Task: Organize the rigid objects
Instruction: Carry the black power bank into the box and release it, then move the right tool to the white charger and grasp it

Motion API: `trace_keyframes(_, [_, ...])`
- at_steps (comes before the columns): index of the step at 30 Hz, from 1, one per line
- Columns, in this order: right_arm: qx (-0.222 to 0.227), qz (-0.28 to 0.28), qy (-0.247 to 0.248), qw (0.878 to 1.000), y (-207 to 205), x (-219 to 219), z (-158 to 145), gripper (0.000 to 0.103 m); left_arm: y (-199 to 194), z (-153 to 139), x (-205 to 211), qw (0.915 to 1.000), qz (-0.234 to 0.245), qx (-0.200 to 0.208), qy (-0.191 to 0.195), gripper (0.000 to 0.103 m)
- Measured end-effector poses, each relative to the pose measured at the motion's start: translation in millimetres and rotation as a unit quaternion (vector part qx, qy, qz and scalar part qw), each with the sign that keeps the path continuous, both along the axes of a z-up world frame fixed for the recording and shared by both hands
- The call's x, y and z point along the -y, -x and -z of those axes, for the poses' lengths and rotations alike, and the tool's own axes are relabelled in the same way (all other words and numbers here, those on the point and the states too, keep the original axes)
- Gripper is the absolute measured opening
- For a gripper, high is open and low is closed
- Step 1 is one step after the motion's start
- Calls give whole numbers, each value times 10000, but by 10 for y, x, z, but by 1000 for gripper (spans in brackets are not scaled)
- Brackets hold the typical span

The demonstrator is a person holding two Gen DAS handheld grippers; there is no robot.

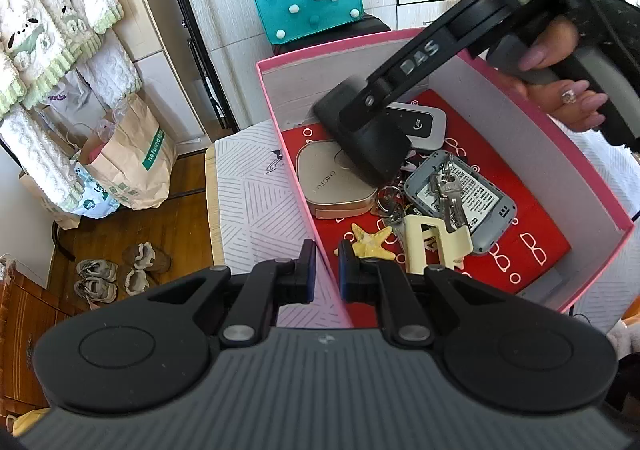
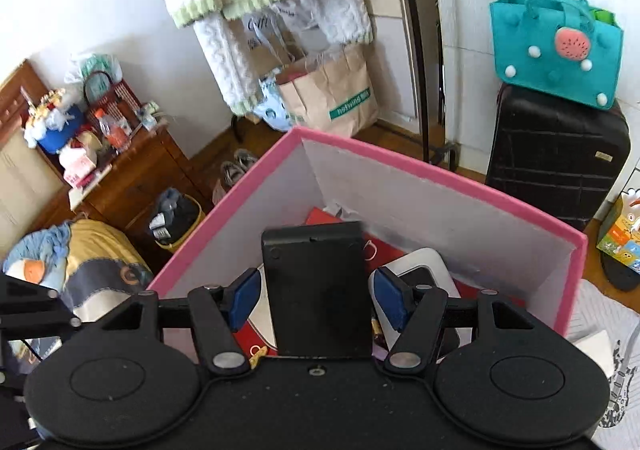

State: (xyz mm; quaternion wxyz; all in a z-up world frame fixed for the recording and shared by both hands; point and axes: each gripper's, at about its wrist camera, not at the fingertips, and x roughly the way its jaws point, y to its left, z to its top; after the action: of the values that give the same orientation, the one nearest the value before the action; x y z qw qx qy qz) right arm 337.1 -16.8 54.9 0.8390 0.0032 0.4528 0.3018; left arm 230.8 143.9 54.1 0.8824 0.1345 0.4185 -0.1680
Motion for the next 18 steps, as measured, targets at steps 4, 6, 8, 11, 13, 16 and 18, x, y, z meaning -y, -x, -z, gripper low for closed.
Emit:
trace_keyframes(4, [204,183,-236,9993,105,241,-143,70,2,4,5,10000,-13,33,-3,10])
trace_keyframes(6, [446,194,-376,9981,215,436,-246,70,6,5,-9,10000,-34,26,42,10])
trace_keyframes(8, [826,280,-517,9948,370,681,-343,70,4,2,-23,10000,-36,19,76,10])
trace_keyframes(11, [1461,466,-513,9868,561,1041,-436,71,2,-1,-41,9999,-23,18,114,10])
trace_keyframes(13, [1708,572,-344,9830,625,1228,-437,71,4,3,-51,9999,-7,29,135,10])
trace_keyframes(16, [1873,804,-44,9790,678,1492,-345,71,0,5,-68,9998,-20,30,191,10])
trace_keyframes(18, [1960,893,204,9763,687,1617,-219,71,-3,4,-74,9997,-34,28,220,10])
